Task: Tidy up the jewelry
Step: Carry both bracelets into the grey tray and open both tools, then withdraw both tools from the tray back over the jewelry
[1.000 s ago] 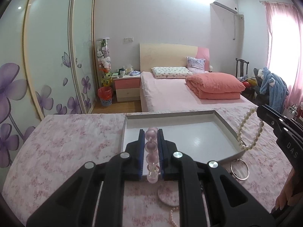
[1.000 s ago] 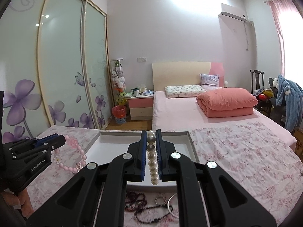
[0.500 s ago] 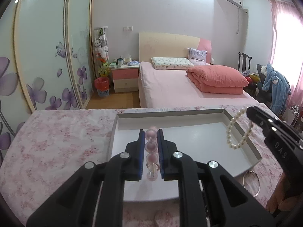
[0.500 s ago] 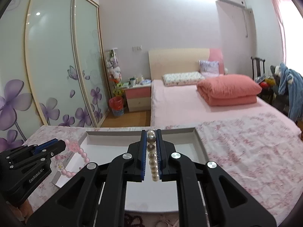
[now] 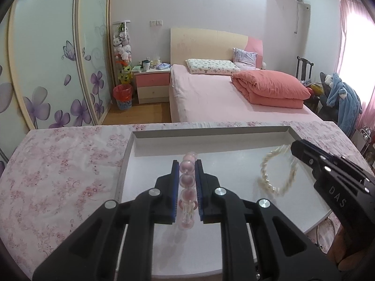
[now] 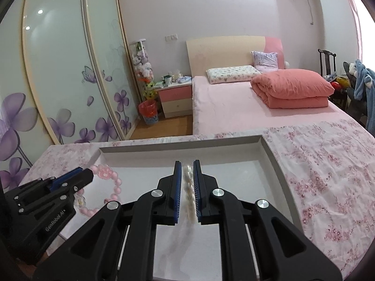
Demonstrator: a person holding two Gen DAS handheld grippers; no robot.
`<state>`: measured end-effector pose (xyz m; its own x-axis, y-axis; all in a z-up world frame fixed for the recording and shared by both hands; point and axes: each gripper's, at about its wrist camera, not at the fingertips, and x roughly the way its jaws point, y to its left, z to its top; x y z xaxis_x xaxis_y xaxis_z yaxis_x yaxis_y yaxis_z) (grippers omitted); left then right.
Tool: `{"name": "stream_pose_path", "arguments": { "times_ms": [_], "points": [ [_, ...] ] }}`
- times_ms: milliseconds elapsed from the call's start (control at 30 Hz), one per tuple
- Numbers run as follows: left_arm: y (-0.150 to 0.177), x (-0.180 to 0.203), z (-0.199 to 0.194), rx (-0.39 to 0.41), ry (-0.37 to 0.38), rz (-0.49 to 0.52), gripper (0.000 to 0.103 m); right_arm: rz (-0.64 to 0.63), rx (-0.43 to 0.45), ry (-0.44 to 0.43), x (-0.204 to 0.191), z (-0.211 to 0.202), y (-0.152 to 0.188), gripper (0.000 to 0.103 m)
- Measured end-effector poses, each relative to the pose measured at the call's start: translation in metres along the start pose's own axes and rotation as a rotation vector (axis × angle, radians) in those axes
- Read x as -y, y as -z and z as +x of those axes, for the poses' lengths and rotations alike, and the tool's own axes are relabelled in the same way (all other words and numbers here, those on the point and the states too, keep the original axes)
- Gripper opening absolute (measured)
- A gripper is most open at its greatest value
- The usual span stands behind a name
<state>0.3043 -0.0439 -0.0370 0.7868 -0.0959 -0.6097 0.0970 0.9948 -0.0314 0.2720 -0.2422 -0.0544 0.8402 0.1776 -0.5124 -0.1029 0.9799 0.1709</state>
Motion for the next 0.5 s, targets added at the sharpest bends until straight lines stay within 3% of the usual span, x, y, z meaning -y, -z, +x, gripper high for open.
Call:
{"name": "stream_pose_path", "arguments": {
  "times_ms": [33, 67, 100, 500],
  "points": [
    [0.000, -0.001, -0.001, 0.002, -0.002, -0.002, 0.016, 0.002, -0.001, 0.004, 0.000, -0.001, 0.000, 0.031],
    [0.000, -0.001, -0.001, 0.002, -0.003, -0.003, 0.018, 0.005, 0.008, 0.012, 0.001, -0.003, -0.001, 0.045],
    [-0.001, -0.004, -0.002, 0.003, -0.008, -0.006, 0.021, 0.006, 0.020, 0.018, 0.001, -0.005, -0.001, 0.048],
    [-0.004, -0.023, -0.038, 0.041, -0.042, -0.052, 0.025, 0.002, 0.072, 0.049, 0.012, -0.042, -0.003, 0.048]
  ]
}}
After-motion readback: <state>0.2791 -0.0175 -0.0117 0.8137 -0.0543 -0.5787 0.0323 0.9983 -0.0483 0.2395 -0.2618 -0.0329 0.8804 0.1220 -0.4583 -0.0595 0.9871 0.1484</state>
